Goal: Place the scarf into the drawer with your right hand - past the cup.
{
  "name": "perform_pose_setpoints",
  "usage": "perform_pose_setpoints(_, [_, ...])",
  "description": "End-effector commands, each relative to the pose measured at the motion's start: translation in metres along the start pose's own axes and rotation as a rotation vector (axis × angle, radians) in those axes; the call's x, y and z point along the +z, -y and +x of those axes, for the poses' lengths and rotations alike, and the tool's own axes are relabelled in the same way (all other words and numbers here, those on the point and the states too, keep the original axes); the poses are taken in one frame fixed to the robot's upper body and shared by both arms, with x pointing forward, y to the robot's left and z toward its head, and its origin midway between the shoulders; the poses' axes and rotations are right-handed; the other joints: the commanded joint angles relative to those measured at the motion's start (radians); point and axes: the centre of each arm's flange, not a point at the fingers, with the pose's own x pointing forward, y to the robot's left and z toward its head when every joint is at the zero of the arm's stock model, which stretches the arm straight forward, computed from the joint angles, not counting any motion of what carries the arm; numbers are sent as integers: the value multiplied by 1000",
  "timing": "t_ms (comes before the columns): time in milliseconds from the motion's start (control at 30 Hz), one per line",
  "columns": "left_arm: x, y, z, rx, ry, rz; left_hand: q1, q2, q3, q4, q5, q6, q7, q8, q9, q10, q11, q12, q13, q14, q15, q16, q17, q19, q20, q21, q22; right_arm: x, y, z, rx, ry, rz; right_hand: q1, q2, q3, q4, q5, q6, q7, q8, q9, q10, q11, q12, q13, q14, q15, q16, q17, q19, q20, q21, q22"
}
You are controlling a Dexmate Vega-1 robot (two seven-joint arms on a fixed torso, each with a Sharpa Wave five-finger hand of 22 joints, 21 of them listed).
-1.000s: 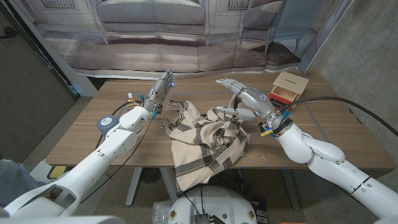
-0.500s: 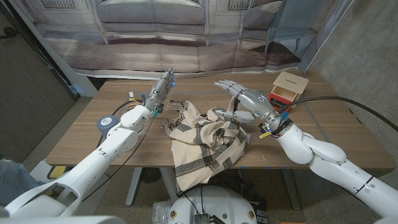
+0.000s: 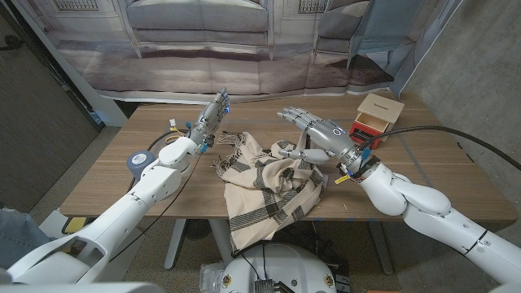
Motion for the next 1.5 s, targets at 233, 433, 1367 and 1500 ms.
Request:
perform_pose_setpoints(233, [0, -1, 4, -4, 1, -3, 7, 7, -8, 5, 7, 5, 0, -5, 2, 2, -1, -2, 3, 3, 3, -3, 2, -5, 3, 0, 3, 3, -8, 3, 53, -9, -44, 16, -1, -1, -5, 13, 9, -11, 12, 3, 2, 5, 7, 1, -17, 6, -3, 4, -23, 19, -10, 3])
perform_pose_setpoints(433, [0, 0, 6, -2, -2, -4, 7, 7, -9, 6, 7, 6, 1, -5, 2, 2, -1, -2, 3, 4, 3, -3, 2, -5, 4, -1, 3, 2, -12, 2, 70, -15, -50, 19, -2, -2, -4, 16, 11, -10, 13, 3, 4, 3, 9, 1, -20, 6, -1, 5, -26, 24, -10, 3])
perform_pose_setpoints(1367, [3, 0, 4, -9, -4, -1, 9, 10, -15, 6, 7, 8, -1, -6, 3, 2, -2, -3, 4, 2, 4, -4, 2, -7, 6, -1, 3, 6, -22, -5, 189, -48, -36, -34, -41, -70, 22, 44, -62, -1, 2, 3, -61, 4, 4, 1, -97, 24, -2, 7, -124, 57, -23, 5])
perform_pose_setpoints(1500, [3, 0, 3, -14, -5, -1, 9, 10, -16, 6, 7, 9, -1, -6, 3, 2, -2, -3, 4, 2, 4, -4, 2, -7, 8, -1, 3, 7, -24, -6, 204, -56, -53, -38, -39, -78, 25, 50, -57, -7, 6, 2, -72, 3, 3, 0, -115, 26, -3, 6, -150, 60, -25, 5])
